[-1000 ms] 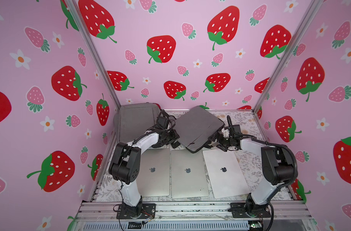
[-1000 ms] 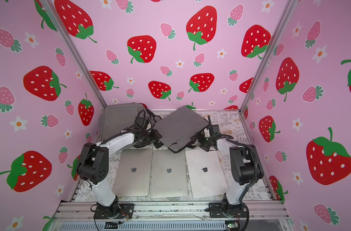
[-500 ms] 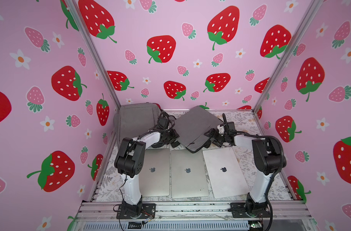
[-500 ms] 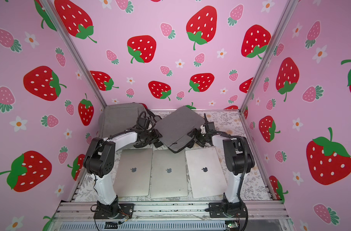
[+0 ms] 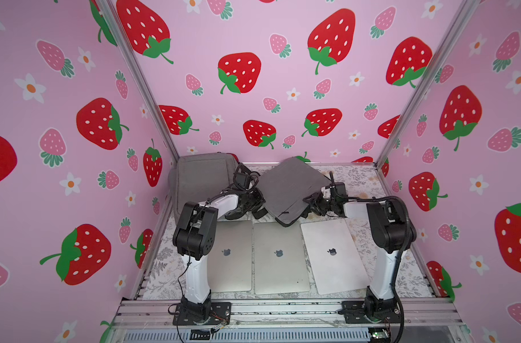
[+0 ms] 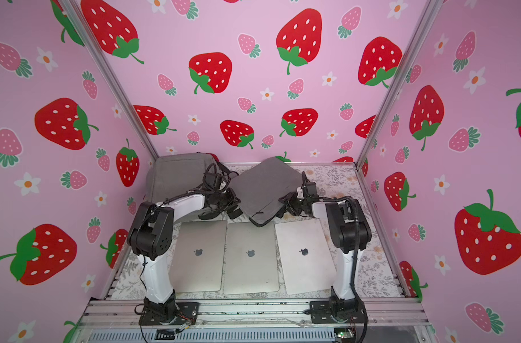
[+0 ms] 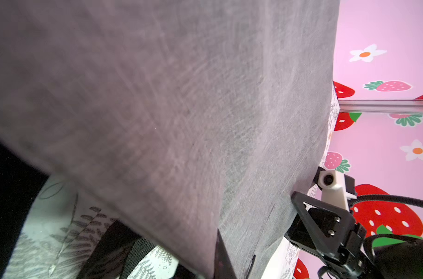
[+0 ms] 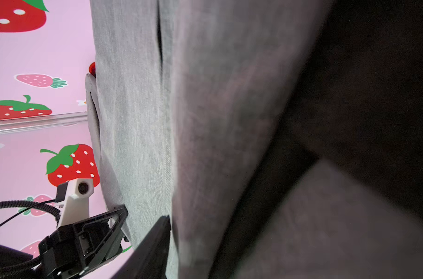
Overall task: Open the zippered laptop bag and take out the laptop
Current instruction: Pick up the zippered laptop bag from the center of the board, then place the zippered laptop bag in the zippered laptop bag.
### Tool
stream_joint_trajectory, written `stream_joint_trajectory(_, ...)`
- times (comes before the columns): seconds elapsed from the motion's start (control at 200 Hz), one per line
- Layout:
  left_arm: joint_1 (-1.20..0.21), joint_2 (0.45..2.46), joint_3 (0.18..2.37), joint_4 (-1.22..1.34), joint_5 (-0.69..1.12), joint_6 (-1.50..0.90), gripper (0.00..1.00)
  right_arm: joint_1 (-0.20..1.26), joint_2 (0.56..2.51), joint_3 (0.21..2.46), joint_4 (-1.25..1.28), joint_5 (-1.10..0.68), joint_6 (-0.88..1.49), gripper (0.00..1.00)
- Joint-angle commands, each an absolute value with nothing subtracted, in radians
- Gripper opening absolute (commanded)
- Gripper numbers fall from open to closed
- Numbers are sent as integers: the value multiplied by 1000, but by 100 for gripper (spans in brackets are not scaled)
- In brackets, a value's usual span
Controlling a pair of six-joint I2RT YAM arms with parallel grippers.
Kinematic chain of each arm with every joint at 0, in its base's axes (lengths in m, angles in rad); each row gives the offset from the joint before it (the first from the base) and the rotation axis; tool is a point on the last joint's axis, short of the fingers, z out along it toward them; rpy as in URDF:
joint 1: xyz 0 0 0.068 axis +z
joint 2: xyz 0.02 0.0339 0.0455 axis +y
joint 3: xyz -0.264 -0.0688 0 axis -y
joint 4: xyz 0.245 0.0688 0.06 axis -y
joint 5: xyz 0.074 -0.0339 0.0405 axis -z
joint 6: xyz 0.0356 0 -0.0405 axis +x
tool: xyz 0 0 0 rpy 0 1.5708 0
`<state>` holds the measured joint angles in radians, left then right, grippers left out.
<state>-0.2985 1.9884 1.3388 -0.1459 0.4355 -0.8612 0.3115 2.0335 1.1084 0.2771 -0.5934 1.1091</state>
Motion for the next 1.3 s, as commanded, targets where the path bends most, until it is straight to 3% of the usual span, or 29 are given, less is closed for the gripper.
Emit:
stream_joint_trajectory(0.0, -312, 1929, 1362, -106, 531, -882, 0, 337, 2052, 1153, 373, -624, 1157, 38)
stream_joint_trajectory(0.175, -308, 1815, 1338, -168, 509, -856, 0, 345, 2013, 1204, 401, -654, 1174, 6)
stream_joint_trajectory(0.31, -284, 1711, 1333, -239, 476, -833, 0, 377, 1956, 1280, 316, -656, 1144, 0)
stream_joint_trajectory(0.555, -199, 1441, 1184, -327, 363, -820, 0, 470, 1989, 1467, 226, -641, 1125, 0)
stream_joint_trajectory(0.835, -20, 1156, 923, -427, 263, -885, 0, 583, 2161, 1765, 139, -640, 1109, 0)
stream_joint_trajectory(1.121, 88, 1047, 756, -368, 211, -970, 0, 647, 2410, 2143, -9, -639, 1069, 0)
stream_joint_trajectory(1.296, 98, 1011, 677, -313, 155, -1064, 0, 659, 2531, 2310, -42, -606, 1067, 10)
